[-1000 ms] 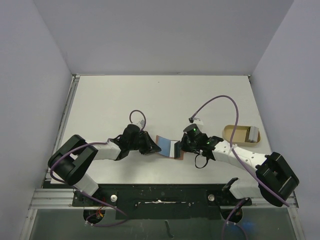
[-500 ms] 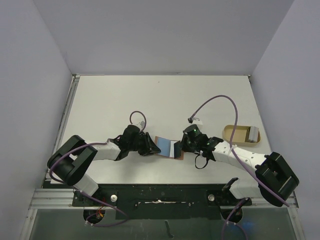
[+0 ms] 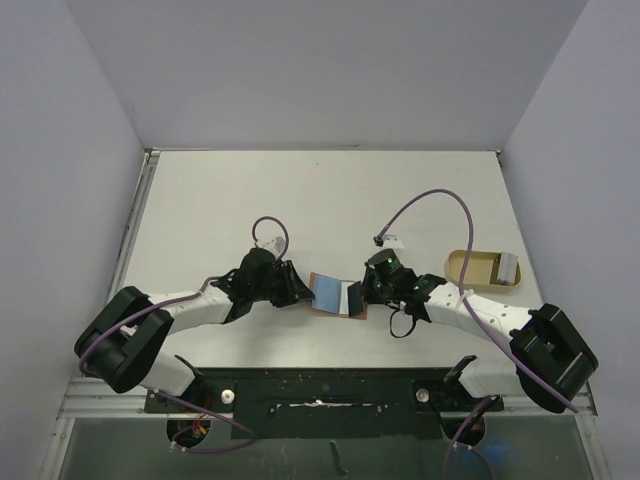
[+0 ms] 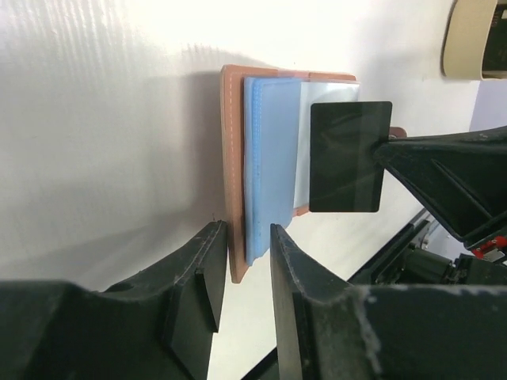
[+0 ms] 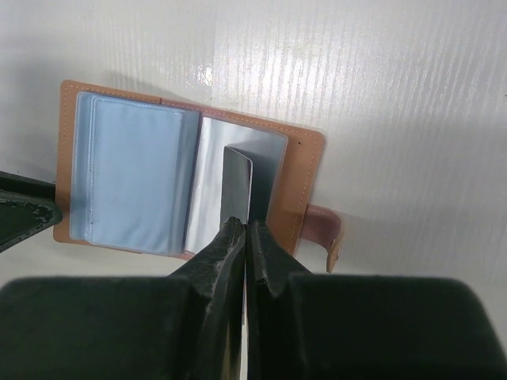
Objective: Put the credit cards into the card holder
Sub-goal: Insert the credit card into the card holder.
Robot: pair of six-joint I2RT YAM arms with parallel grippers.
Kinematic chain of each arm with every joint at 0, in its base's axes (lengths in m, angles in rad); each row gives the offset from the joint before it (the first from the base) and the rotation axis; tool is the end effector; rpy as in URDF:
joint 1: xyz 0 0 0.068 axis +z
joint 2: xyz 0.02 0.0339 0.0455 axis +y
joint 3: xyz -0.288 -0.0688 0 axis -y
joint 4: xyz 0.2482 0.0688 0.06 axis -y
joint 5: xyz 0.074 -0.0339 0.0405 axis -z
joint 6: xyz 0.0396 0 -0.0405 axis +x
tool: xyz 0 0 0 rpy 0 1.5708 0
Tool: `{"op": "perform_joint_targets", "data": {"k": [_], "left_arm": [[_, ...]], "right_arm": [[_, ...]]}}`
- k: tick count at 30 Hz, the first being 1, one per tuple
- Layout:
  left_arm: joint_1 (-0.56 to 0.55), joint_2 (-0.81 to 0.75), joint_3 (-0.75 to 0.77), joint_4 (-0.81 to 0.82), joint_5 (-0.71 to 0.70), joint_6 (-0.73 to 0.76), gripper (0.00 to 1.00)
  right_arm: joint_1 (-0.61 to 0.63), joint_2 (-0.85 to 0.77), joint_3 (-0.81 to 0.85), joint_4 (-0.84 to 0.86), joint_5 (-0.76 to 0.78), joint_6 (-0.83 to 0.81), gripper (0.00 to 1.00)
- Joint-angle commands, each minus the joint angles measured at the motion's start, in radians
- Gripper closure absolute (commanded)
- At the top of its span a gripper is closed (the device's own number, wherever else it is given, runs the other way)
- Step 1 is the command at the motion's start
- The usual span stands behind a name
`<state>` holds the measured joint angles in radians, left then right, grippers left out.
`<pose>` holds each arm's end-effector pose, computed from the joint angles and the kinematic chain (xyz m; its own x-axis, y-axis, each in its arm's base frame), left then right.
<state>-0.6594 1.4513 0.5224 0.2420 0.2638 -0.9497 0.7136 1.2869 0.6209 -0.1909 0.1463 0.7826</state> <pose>0.2064 -0.1730 0.1654 -0.9022 -0.2940 -0.3155 0.0293 0.6881 -0.7250 0.1895 0.1564 0.1983 -0.8109 0.2206 -0.5420 -0.0051 0.9235 0.3836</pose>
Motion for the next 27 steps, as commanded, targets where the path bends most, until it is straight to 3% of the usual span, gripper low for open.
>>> {"op": "perform_joint_targets", "data": {"k": [1, 9, 16, 27], "left_arm": [[-0.004, -0.032, 0.029, -0.034, -0.067, 0.062, 0.75], [-0.003, 0.004, 0.011, -0.009, -0.058, 0.066, 1.0], [-0.004, 0.021, -0.016, 0.031, -0.053, 0.044, 1.0], [-0.005, 0.018, -0.023, 0.028, -0.078, 0.029, 1.0]], "right_arm": [[-0.01, 0.033, -0.005, 0.024, 0.032, -0.026, 1.0], [-0.011, 0.075, 0.02, 0.039, 0.005, -0.013, 1.0], [-0.011, 0.033, -0.009, 0.128, -0.085, 0.03, 1.0], [-0.01, -0.021, -0.019, 0.164, -0.102, 0.065, 1.0]]}}
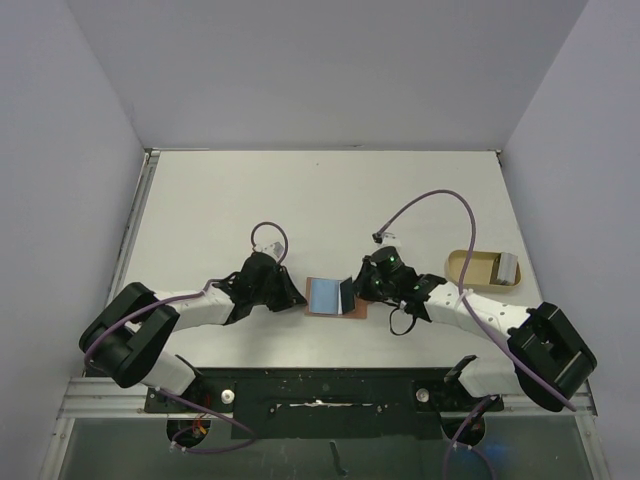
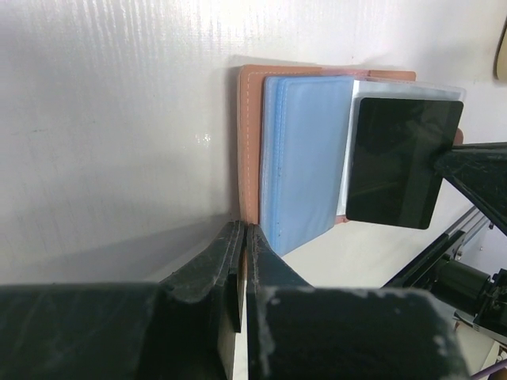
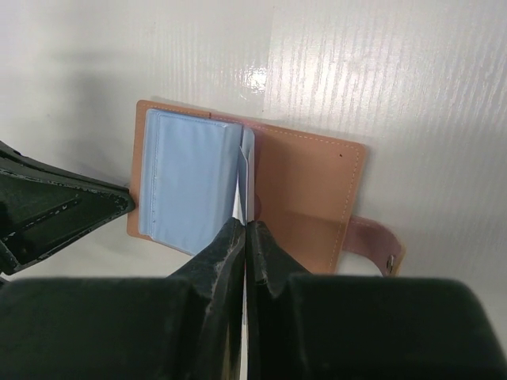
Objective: Put the credit cards into the card holder
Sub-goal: Insert the credit card into the card holder.
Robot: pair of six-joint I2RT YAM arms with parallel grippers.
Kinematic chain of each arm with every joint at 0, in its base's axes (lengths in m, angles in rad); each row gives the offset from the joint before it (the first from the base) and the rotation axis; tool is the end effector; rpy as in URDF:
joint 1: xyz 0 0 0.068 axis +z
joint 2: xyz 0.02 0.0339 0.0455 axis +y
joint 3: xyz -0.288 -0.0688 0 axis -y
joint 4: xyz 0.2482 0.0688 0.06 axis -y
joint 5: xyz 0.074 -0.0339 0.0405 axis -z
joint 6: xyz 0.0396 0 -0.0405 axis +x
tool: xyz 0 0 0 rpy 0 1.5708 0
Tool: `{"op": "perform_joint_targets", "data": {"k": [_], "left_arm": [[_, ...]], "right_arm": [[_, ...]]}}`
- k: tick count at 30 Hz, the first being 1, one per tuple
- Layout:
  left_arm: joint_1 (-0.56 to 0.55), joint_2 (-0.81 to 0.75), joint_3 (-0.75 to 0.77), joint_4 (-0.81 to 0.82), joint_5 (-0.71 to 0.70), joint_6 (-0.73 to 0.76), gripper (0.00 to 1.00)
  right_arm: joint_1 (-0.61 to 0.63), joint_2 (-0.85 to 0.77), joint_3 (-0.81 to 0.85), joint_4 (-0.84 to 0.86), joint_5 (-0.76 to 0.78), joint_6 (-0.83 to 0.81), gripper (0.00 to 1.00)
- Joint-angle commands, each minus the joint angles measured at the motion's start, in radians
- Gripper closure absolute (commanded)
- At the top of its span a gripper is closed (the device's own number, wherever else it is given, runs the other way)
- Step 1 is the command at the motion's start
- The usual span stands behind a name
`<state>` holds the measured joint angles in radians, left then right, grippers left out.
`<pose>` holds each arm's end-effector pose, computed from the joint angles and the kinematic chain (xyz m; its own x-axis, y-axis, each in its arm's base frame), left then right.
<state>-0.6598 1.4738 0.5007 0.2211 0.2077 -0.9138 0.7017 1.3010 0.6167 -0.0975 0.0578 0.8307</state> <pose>0.2034 -0.1681 0.1517 -0.8988 -0.2834 -0.3345 0.0116 0.7474 -0.6643 0.1955 0.1622 0.2007 -0.8156 0.2758 -0.5086 -0.0161 0.8679 0.4966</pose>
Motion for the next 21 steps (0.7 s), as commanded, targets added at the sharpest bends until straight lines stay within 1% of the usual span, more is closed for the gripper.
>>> {"op": "perform_joint_targets", "data": {"k": [1, 9, 13, 18, 21], "left_arm": [[-0.005, -0.005, -0.004, 0.05, -0.023, -0.008, 1.0], [-0.007, -0.007, -0.011, 0.058, -0.026, -0.013, 1.0], [-0.008, -0.007, -0.014, 0.057, -0.029, -0.013, 1.0], [-0.014, -0.008, -0.017, 0.056, -0.034, -0.019, 1.0], [-0.018, 0.0, -0.016, 0.064, -0.034, -0.028, 1.0]], "right_arm": [[0.002, -0.036, -0.022, 0.085, -0.017, 0.02, 1.0], [-0.004, -0.003, -0.05, 0.164, -0.058, 0.034, 1.0], [-0.009, -0.015, -0.045, 0.143, -0.052, 0.045, 1.0], [-0.011, -0.073, -0.02, 0.098, -0.041, 0.066, 1.0], [-0.016, -0.066, -0.01, 0.091, -0.033, 0.066, 1.0]]}}
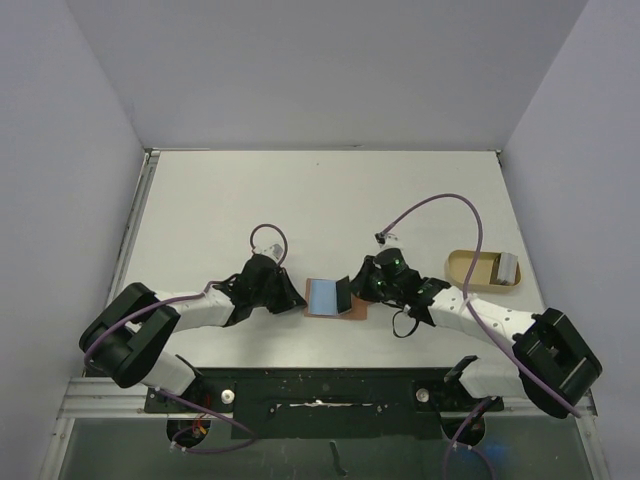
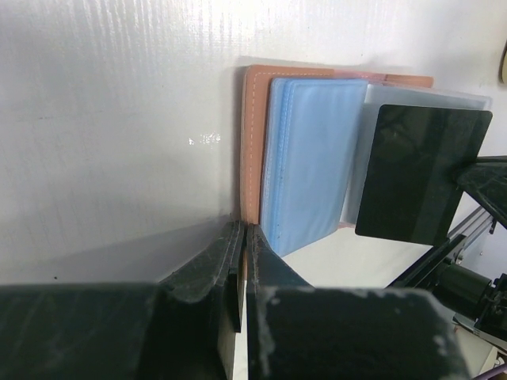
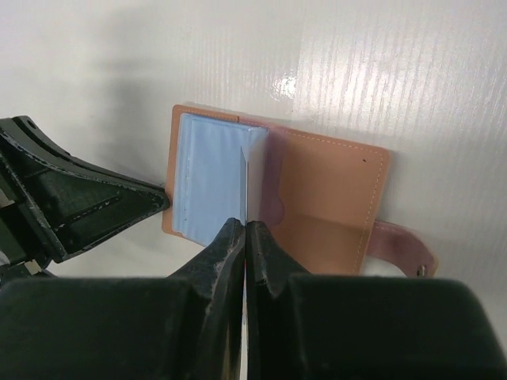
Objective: Put the credit cards into the card holder
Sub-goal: Insert the credit card into the card holder.
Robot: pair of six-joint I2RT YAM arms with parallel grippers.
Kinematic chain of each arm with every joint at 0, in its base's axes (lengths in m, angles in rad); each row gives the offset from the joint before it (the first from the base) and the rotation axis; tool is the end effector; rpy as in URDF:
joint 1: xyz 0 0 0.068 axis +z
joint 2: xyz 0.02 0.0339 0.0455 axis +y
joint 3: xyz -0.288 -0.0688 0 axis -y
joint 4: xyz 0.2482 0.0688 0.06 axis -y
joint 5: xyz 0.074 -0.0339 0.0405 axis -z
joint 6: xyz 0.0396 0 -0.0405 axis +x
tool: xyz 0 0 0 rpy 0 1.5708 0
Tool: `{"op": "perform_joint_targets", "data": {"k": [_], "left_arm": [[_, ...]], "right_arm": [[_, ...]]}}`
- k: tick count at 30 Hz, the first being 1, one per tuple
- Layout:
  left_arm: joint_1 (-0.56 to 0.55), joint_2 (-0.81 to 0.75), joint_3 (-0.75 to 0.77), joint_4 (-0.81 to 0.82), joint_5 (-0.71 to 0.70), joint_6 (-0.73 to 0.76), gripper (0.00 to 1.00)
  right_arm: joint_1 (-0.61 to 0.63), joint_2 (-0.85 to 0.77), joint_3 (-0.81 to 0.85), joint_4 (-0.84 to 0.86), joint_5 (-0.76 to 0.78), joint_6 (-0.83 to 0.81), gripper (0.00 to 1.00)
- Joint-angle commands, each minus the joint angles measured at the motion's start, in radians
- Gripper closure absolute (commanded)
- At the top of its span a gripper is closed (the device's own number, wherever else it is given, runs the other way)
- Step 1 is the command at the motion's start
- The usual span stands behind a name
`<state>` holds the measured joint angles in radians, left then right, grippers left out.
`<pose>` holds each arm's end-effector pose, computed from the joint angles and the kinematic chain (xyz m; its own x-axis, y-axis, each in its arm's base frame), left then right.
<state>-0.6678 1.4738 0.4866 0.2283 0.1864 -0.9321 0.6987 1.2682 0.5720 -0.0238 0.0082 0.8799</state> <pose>0.2003 -0.1673 0.1484 -0.8954 -0.2986 -0.3302 -0.0081 0.7525 -0.6586 0.1905 0.1596 0.2004 -0.8138 0.3229 -0.4832 -0.0178 0.8173 0.5760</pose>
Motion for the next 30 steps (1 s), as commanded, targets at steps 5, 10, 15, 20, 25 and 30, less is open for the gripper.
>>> {"op": "perform_joint_targets", "data": {"k": [5, 10, 15, 20, 25, 30], "left_arm": [[-0.016, 0.011, 0.002, 0.06, -0.01, -0.01, 1.0], [-0.021, 0.009, -0.006, 0.062, -0.018, -0.012, 1.0], [-0.021, 0.015, -0.008, 0.061, -0.017, -0.013, 1.0], [-0.022, 0.013, -0.012, 0.063, -0.021, -0.009, 1.0], [-0.023, 0.011, -0.016, 0.068, -0.025, -0.009, 1.0], [-0.024, 0.014, -0.019, 0.078, -0.019, -0.008, 1.0]], "right_arm": [[-0.036, 0.021, 0.028, 0.045, -0.014, 0.051, 1.0], [-0.061, 0.057, -0.032, 0.118, -0.03, 0.065, 1.0], [-0.1, 0.081, -0.072, 0.186, -0.106, 0.058, 1.0], [-0.118, 0.069, -0.09, 0.207, -0.132, 0.03, 1.0], [-0.126, 0.054, -0.083, 0.204, -0.184, -0.014, 1.0], [-0.126, 0.017, -0.082, 0.198, -0.186, -0.019, 1.0]]}}
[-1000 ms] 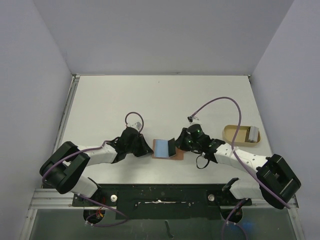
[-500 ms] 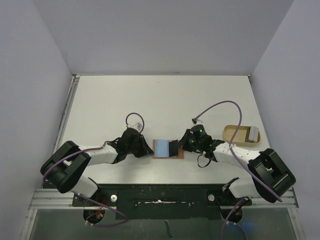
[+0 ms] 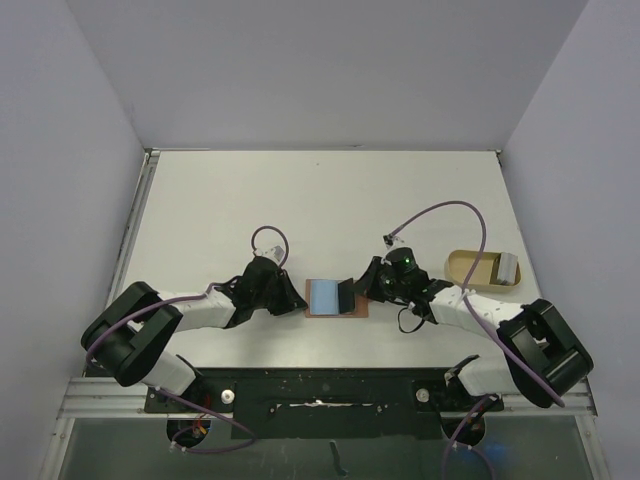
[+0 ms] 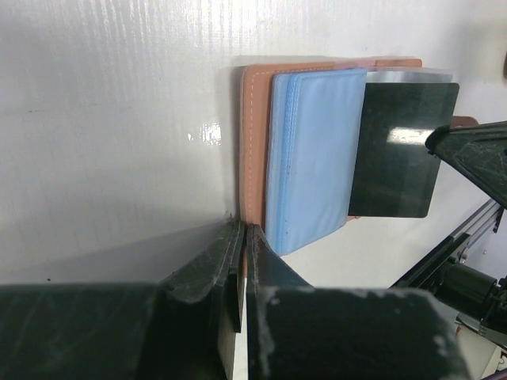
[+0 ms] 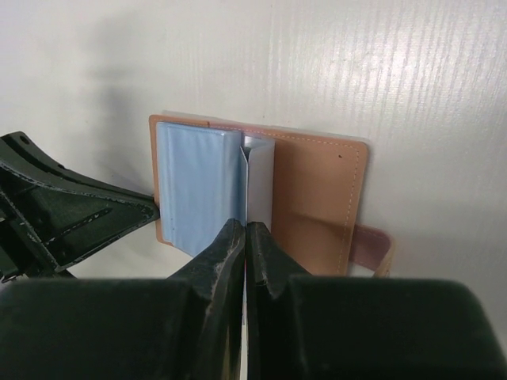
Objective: Put the credit cards into the card holder
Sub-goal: Insert the credit card into the card holder.
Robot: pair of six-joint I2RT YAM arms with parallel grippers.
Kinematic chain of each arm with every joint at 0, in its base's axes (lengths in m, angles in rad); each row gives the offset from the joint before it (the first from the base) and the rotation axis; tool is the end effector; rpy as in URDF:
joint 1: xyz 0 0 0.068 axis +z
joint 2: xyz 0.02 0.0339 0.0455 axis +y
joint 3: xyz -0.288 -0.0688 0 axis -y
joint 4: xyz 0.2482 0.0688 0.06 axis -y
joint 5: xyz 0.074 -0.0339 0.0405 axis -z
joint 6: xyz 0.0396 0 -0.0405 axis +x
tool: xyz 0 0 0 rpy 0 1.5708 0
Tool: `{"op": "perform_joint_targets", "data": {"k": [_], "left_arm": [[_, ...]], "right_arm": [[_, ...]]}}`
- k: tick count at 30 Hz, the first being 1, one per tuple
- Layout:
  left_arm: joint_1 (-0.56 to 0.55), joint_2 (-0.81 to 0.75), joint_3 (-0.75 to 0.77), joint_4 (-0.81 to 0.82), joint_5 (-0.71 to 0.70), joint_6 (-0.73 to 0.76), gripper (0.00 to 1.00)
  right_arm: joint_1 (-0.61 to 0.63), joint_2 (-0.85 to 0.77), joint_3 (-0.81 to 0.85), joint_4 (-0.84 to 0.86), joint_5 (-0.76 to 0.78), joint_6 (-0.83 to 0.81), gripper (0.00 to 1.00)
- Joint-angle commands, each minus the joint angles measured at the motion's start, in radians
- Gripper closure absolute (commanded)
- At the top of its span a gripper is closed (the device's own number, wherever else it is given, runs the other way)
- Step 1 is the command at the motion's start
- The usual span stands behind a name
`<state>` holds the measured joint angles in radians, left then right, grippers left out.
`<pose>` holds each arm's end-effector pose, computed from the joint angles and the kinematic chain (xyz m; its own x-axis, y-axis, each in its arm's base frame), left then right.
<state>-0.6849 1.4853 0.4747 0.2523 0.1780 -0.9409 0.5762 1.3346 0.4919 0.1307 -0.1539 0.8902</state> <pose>0.1970 -0.1700 0.1444 -0.8973 -0.2940 -0.3293 -0.0050 0.7526 -0.6584 0.2048 0.1403 0.1742 -0.8388 0.3709 -0.3985 0.0258 0.7583 0.6514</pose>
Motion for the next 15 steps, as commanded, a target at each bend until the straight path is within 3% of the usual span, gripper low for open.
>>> {"op": "perform_joint_targets", "data": {"k": [1, 15], "left_arm": [[-0.007, 0.0, -0.006, 0.049, -0.011, 0.007, 1.0], [-0.008, -0.02, -0.015, 0.033, -0.025, 0.014, 1.0]], "right_arm": [[-0.004, -0.055, -0.005, 0.048, -0.025, -0.031, 1.0], [-0.022, 0.023, -0.026, 0.157, -0.102, -0.015, 1.0]]}}
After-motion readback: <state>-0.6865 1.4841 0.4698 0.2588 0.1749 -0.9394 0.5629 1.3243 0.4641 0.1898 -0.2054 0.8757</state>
